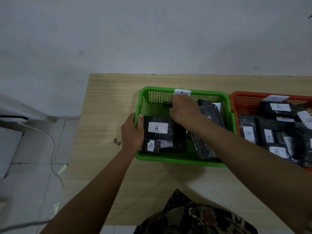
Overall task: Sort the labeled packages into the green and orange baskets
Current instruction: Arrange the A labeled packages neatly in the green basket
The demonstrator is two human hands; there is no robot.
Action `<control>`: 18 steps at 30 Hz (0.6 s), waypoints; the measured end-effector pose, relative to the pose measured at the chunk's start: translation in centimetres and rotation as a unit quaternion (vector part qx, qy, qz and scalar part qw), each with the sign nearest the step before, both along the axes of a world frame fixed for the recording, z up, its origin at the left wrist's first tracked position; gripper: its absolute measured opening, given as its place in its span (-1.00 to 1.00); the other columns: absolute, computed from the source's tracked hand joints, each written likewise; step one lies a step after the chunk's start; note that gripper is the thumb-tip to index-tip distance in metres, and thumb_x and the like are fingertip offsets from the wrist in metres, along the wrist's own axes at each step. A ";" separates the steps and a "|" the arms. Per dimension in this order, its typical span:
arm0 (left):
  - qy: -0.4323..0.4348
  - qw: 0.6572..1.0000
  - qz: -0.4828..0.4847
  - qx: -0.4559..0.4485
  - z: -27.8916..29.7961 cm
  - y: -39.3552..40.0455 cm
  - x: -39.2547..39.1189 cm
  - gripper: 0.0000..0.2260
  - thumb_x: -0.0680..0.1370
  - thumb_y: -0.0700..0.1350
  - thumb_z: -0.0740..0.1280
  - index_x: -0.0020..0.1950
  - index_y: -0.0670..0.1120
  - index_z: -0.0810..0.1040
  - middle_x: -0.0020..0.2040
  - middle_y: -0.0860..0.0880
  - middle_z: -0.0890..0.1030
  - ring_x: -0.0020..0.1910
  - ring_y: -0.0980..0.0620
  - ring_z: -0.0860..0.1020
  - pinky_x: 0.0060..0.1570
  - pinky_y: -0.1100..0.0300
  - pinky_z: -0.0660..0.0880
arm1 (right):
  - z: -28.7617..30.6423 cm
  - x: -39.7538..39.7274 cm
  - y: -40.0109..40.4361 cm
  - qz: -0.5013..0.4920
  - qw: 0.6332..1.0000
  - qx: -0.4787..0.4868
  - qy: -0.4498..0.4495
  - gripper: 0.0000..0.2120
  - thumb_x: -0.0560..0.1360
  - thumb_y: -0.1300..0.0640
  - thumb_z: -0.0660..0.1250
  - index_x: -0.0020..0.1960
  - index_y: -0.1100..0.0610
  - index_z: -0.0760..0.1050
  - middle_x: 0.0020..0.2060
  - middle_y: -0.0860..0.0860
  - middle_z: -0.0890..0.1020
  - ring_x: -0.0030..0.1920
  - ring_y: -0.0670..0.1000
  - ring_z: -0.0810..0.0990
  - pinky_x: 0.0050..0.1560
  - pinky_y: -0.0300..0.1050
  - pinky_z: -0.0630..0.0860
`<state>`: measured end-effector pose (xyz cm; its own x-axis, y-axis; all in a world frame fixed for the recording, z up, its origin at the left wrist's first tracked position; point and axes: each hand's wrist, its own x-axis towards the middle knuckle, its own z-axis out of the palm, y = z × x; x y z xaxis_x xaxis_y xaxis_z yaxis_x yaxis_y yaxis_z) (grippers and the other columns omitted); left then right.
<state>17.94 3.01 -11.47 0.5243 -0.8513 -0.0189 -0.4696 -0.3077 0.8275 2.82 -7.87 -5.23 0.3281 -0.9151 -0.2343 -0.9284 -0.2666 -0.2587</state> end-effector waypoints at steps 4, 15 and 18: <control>0.008 1.000 -0.003 0.003 0.1 0.1 0.0 -0.76 0.66 -0.06 0.19 -0.13 -0.12 0.51 -0.33 -0.02 0.51 -0.39 0.16 0.39 -0.40 0.39 0.29 | -1.0 -0.2 -1.5 0.045 0.993 -0.022 0.105 -0.71 0.48 0.16 0.38 0.19 0.14 0.53 0.15 0.15 0.54 0.21 0.21 0.48 0.12 0.09 0.44; 0.023 1.000 0.009 -0.010 -0.4 -0.1 -0.1 -0.75 0.66 -0.05 0.20 -0.13 -0.13 0.53 -0.31 -0.09 0.55 -0.40 0.16 0.39 -0.39 0.37 0.31 | -1.1 -2.0 0.3 0.152 0.964 -0.203 -0.081 -0.74 0.55 0.09 0.36 0.21 0.08 0.63 0.08 0.07 0.67 0.08 0.14 0.62 0.04 0.04 0.52; 0.034 0.999 0.018 -0.004 -0.5 -0.1 0.1 -0.76 0.65 0.01 0.19 -0.08 -0.05 0.56 -0.28 0.05 0.57 -0.34 0.30 0.47 -0.38 0.45 0.34 | -2.1 -1.0 2.4 0.233 0.946 -0.218 -0.065 -0.74 0.51 0.13 0.41 0.19 0.09 0.63 0.04 0.08 0.67 0.06 0.14 0.62 0.05 0.06 0.52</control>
